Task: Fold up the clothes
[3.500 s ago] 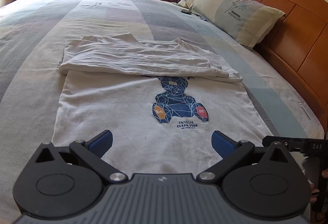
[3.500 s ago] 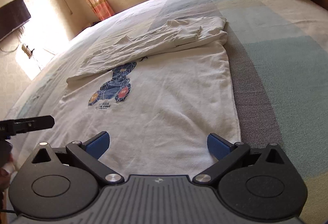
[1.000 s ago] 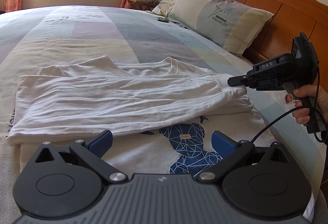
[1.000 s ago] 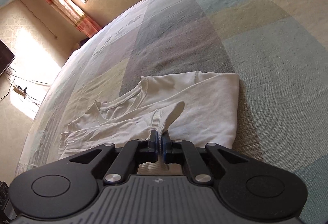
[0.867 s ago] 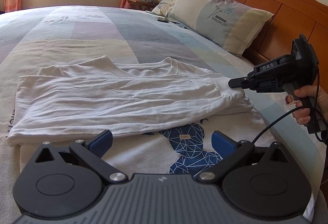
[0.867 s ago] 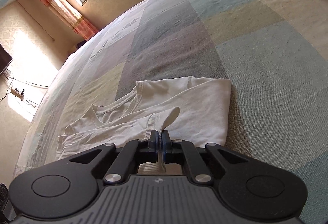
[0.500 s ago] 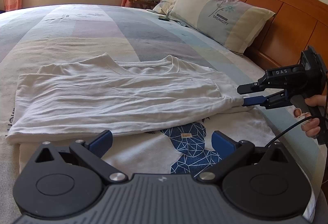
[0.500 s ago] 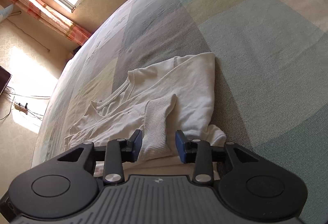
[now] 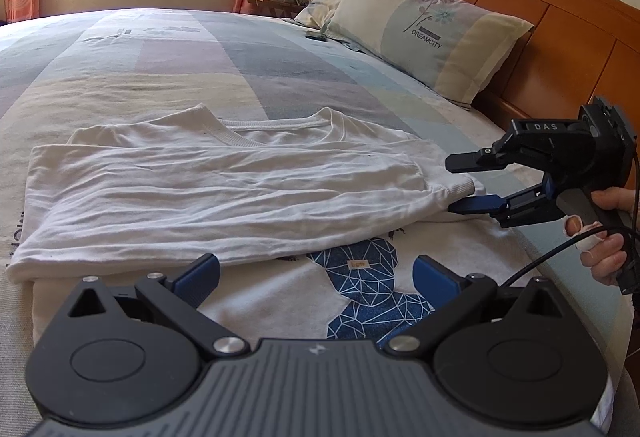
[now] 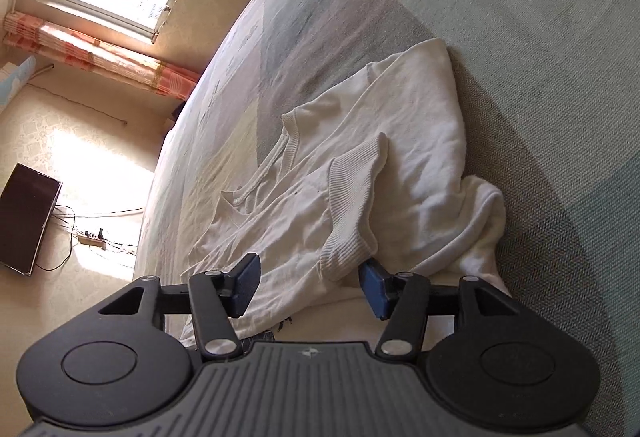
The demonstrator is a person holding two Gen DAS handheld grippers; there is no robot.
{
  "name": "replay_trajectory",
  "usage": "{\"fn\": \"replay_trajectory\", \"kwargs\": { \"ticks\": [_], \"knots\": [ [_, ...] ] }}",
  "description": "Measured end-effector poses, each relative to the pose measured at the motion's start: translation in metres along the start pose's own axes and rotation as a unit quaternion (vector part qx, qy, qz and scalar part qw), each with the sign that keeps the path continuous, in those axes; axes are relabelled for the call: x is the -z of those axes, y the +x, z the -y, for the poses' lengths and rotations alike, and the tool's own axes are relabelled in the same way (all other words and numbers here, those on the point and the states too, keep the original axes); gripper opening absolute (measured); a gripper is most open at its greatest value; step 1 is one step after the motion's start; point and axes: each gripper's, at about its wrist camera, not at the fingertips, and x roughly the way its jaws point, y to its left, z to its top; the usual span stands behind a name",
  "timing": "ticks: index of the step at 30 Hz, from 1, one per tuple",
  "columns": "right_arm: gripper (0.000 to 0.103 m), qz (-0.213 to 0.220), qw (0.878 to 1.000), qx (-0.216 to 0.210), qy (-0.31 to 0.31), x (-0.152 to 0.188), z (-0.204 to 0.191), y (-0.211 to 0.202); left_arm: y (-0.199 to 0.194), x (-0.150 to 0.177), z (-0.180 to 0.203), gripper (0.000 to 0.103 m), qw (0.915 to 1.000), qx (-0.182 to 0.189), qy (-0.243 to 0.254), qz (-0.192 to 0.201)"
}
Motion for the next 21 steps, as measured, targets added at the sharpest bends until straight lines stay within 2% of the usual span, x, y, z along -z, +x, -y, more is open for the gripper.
{"fn": "replay_trajectory", "kwargs": {
  "ticks": [9,10,12,13,14,21],
  "knots": [
    [0.06,0.05,0.999,-0.005,0.0,0.002,0.002,0.02,0.0,0.0,-0.001,0.102,1.0,-0.002,-0.001,0.001],
    [0.057,0.056,0.998,-0.007,-0.004,0.002,0.004,0.021,-0.001,0.0,-0.001,0.102,1.0,-0.002,-0.002,0.002],
    [0.037,0.067,0.998,0.005,-0.002,0.002,0.01,0.02,-0.001,-0.001,-0.002,0.102,1.0,0.0,-0.004,0.004],
    [0.021,0.072,0.997,0.013,-0.001,0.004,0.012,0.019,-0.001,-0.001,-0.002,0.102,1.0,0.0,-0.005,0.004],
    [0.017,0.073,0.997,0.018,-0.005,0.005,0.012,0.019,-0.001,-0.001,-0.003,0.102,1.0,0.0,-0.005,0.003],
    [0.014,0.096,0.993,0.03,-0.064,-0.002,-0.011,0.013,0.001,0.0,-0.002,0.102,1.0,0.0,-0.001,0.001]
  ]
}}
